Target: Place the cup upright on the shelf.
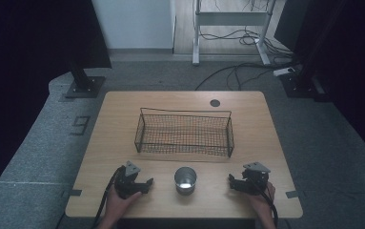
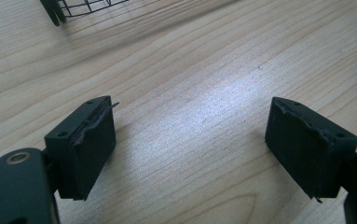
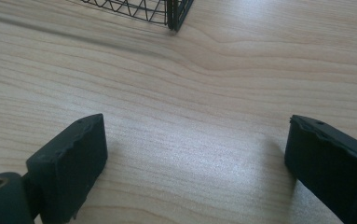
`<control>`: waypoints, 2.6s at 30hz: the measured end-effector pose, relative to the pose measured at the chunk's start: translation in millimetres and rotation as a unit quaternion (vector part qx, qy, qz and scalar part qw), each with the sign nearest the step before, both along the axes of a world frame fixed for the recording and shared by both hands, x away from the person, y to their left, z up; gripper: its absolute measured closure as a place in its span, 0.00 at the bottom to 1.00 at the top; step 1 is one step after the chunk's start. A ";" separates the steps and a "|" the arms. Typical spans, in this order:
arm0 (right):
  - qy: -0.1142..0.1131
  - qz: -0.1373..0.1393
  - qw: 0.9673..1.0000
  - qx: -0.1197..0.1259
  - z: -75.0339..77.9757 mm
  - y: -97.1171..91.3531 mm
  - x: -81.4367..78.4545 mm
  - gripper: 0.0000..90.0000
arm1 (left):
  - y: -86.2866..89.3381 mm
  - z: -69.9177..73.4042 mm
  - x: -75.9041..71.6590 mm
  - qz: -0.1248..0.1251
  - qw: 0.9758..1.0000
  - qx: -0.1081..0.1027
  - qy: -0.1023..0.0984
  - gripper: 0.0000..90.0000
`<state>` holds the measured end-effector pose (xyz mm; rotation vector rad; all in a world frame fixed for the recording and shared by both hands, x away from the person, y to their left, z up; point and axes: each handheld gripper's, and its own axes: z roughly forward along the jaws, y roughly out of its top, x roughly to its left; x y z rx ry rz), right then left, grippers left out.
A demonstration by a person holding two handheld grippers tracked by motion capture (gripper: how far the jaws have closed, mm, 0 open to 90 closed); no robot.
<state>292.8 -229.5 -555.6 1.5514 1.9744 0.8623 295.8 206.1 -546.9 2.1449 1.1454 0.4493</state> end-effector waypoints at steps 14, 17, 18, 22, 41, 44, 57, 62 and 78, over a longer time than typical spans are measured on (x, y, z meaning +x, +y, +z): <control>-0.017 0.008 1.000 0.007 8.1 7.5 -6.5 0.12 | 0.0 0.0 0.0 0.000 1.000 0.000 0.000 0.18; -0.025 0.011 1.000 0.013 13.2 9.6 -9.3 0.14 | 0.0 0.0 0.0 0.000 1.000 0.000 0.000 0.18; -0.026 0.012 0.999 0.016 15.3 10.6 -10.2 0.14 | 0.0 0.0 0.0 0.000 1.000 0.000 0.000 0.18; -0.042 0.025 0.998 0.030 26.6 16.4 -15.5 0.14 | 0.0 0.0 0.0 0.000 1.000 0.000 0.000 0.18; -0.090 0.091 0.990 0.053 63.5 46.1 -36.1 0.15 | -0.1 0.0 0.0 0.000 1.000 0.000 0.000 0.18; -0.094 0.095 0.990 0.055 67.0 49.6 -37.5 0.14 | -0.1 0.0 0.0 0.000 1.000 0.000 0.000 0.18; -0.109 0.122 0.984 0.073 82.6 64.2 -43.1 0.15 | 0.0 0.0 0.0 0.000 1.000 0.001 0.000 0.18; -0.112 0.137 0.981 0.083 88.3 70.6 -44.6 0.15 | 0.0 0.0 0.0 0.000 1.000 0.001 0.000 0.18; -0.112 0.172 0.976 0.075 95.1 100.7 -38.6 0.14 | 0.0 0.0 0.0 -0.001 1.000 0.001 0.000 0.18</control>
